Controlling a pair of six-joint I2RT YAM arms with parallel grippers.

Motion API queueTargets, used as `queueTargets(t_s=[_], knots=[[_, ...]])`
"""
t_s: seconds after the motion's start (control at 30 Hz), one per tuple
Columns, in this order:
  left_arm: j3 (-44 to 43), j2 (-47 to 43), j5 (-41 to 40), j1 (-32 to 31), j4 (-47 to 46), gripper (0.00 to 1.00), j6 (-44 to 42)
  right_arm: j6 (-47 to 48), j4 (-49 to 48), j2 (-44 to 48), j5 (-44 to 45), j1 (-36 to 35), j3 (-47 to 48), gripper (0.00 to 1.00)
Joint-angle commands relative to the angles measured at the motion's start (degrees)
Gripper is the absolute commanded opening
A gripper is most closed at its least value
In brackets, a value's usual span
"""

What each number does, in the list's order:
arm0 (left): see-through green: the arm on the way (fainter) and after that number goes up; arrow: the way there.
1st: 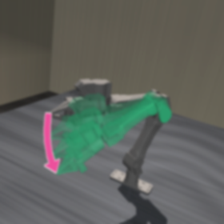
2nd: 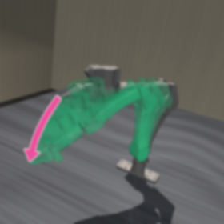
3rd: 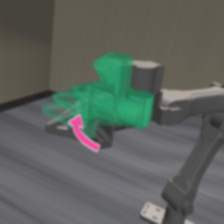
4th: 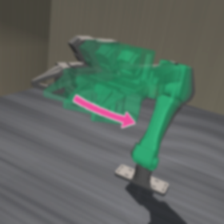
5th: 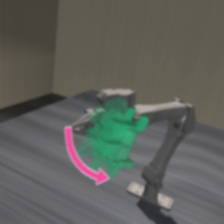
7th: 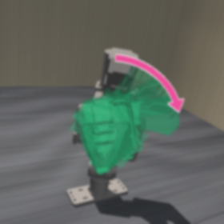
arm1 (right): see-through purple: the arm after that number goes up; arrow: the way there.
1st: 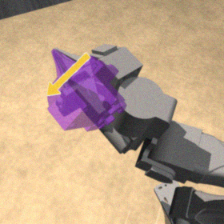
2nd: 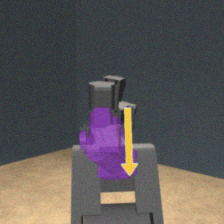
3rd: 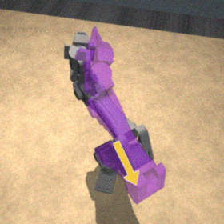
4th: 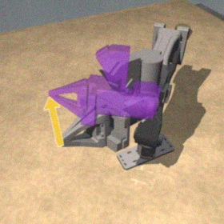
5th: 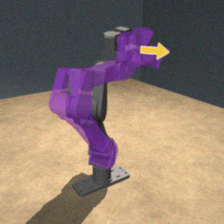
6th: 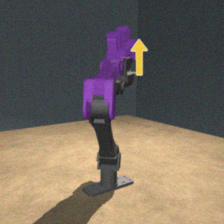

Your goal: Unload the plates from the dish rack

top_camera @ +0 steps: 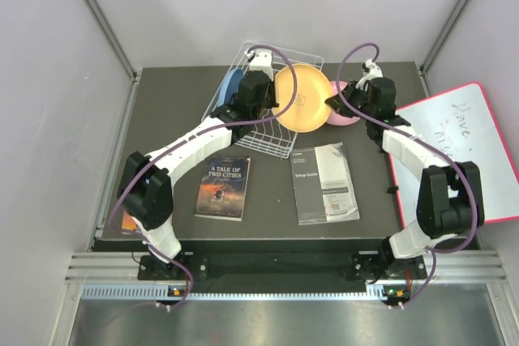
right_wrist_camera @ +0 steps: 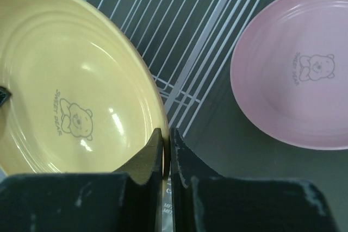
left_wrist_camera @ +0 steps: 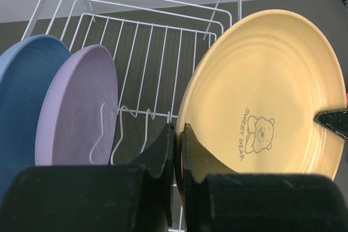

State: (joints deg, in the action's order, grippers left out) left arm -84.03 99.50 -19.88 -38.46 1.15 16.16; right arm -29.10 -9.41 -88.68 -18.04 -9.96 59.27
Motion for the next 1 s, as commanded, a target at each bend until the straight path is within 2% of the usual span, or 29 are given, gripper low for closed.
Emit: queueTargets(t_s=[0.0, 0.07, 0.1, 0.13, 0.17, 0.2, 0.27, 0.3, 0.57, 0.97], knots=[[0.7, -4.4, 2.2, 0.4, -6.3, 0.00, 0.8, 0.6, -4.5, 0.9, 0.0, 0.2, 1.6, 0.00], [1.4, -4.8, 2.6, 0.5, -7.8, 0.00, 0.8, 0.3, -4.7, 1.1, -0.1, 0.7, 1.6, 0.00], [1.8, -4.8, 3.2, 0.7, -8.1, 0.06, 0.3, 0.2, -4.6, 1.4, 0.7, 0.9, 1.6, 0.00], [1.9, -4.8, 4.0, 0.8, -8.4, 0.19, -0.1, 0.2, -4.3, 1.6, 1.3, 1.1, 1.6, 0.00], [1.9, -4.8, 4.1, 0.8, -8.3, 0.51, -0.3, 0.4, -3.9, 1.8, 1.8, 1.5, 1.9, 0.00], [1.9, -4.8, 4.1, 1.0, -8.3, 0.69, -0.6, 0.7, -3.0, 2.1, 3.4, 1.8, 2.3, 0.00], [2.6, -5.2, 3.4, 1.0, -9.0, 0.93, -1.2, 1.7, -0.6, 2.5, 5.4, 2.9, 3.6, 0.00], [3.5, -5.5, 3.2, 1.1, -9.7, 0.99, -2.0, 1.9, -0.1, 3.0, 6.7, 3.4, 3.8, 0.00], [8.9, -8.8, -2.1, 1.7, -12.3, 0.99, -7.0, 2.9, 6.1, 0.9, 12.3, 13.5, 10.0, 0.00], [14.9, -13.5, -6.8, 2.3, -15.3, 0.99, -9.7, 3.8, 11.8, -13.8, 17.8, 15.1, 21.6, 0.00]])
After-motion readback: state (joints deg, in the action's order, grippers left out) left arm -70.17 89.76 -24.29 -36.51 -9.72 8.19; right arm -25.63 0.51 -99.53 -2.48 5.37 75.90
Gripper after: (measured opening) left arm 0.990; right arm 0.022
